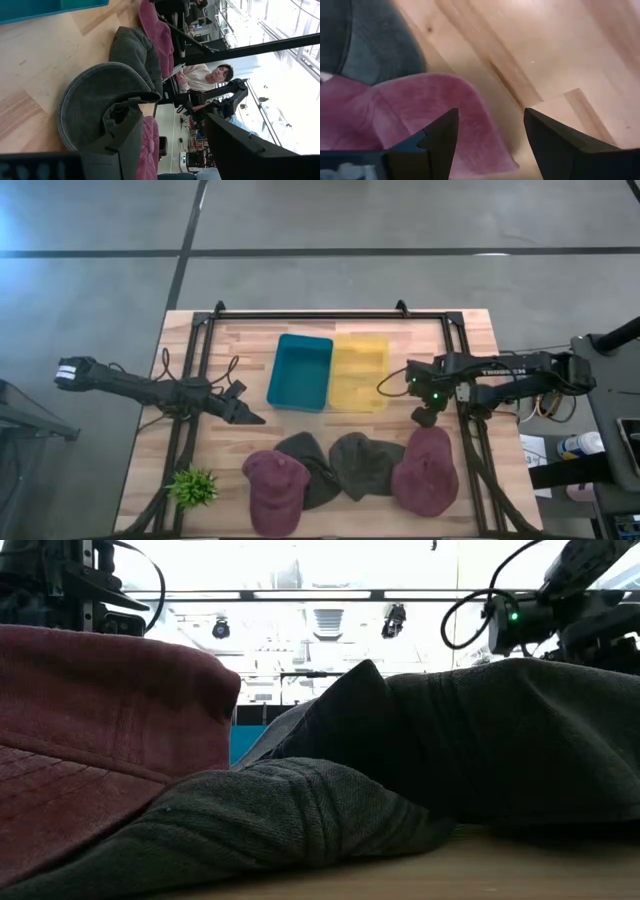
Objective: Pick & Place hat
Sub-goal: Put the right red cap into the yellow bin
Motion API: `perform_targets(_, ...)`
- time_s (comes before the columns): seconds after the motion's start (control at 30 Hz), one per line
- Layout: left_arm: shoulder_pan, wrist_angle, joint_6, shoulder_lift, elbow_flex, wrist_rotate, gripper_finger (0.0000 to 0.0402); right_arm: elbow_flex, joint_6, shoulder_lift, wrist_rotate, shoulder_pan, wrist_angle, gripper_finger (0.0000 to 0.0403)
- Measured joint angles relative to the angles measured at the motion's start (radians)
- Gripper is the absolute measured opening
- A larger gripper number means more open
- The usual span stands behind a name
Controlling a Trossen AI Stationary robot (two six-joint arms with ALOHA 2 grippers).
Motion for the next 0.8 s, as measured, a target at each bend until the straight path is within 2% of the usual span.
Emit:
perform_targets(0.13,0.0,0.0,-0.001,0.0,0.0,-0.007,0.0206,-0.003,-0.085,0.022,-0.011,-0.035,-0.037,0.0221)
perform_targets(0.3,0.0,0.0,-0.001,0.0,0.0,-0.012,0.0206,-0.005,-0.13,0.068,-0.081,-0.054,-0.057,0.0221)
perform_targets(0.67,0.0,0.0,-0.006,0.004,0.0,-0.035,0.0206,-0.011,-0.24,0.223,-0.374,-0.053,-0.056,0.0221)
perform_targets(0.8,0.0,0.0,-0.013,0.006,0.0,-0.035,0.0206,-0.01,-0.258,0.263,-0.396,-0.052,-0.05,0.0219)
